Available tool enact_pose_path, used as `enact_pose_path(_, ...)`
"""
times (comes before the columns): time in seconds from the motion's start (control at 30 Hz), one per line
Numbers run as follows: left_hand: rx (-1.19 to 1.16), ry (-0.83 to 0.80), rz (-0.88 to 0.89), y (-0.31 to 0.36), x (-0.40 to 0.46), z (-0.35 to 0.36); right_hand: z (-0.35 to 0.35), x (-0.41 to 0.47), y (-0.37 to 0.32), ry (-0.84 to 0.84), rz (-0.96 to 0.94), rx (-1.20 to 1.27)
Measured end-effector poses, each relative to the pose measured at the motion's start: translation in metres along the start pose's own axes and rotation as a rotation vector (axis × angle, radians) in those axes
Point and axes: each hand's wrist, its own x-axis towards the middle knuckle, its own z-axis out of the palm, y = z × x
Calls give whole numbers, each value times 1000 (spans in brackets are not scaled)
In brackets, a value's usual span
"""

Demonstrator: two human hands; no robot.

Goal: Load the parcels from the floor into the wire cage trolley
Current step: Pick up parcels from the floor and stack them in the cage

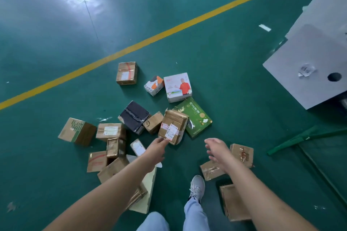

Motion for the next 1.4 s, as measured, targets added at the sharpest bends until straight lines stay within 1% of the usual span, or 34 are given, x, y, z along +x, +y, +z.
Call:
enact_pose_path(0.1,83,-43,16,20,58,26,-19,62,-16,9,7,-83)
enact_pose_path(0.2,171,-39,-33,34,125,53,-28,131,-25,31,12,-106)
enact_pose_path(0.3,269,-93,36,45,175,77,-29,185,-28,33,12,-113)
enact_pose_path(0.4,343,-136,17,40,251,107,-25,255,-12,24,50,-139)
enact_pose_path(0.5,415,-145,-27,29,334,138,-21,335,14,19,89,-176)
enact_pose_path(0.67,454,-159,-125,-17,483,184,-14,472,60,60,77,-290)
enact_pose_path(0.73,418,-156,-181,-33,524,200,-13,521,74,76,61,-338)
enact_pose_path(0.93,212,-86,-350,-73,629,241,-8,659,102,152,-59,-482)
enact_pose_path(1.03,99,-99,-423,-87,664,255,-3,714,120,154,-26,-488)
enact_pose_path(1.13,30,-90,-468,-93,683,259,3,740,133,142,59,-495)
enact_pose_path(1.3,-141,-36,-494,-97,696,257,2,752,135,161,103,-579)
enact_pose_path(1.4,-200,-51,-493,-94,691,254,-2,753,133,219,45,-580)
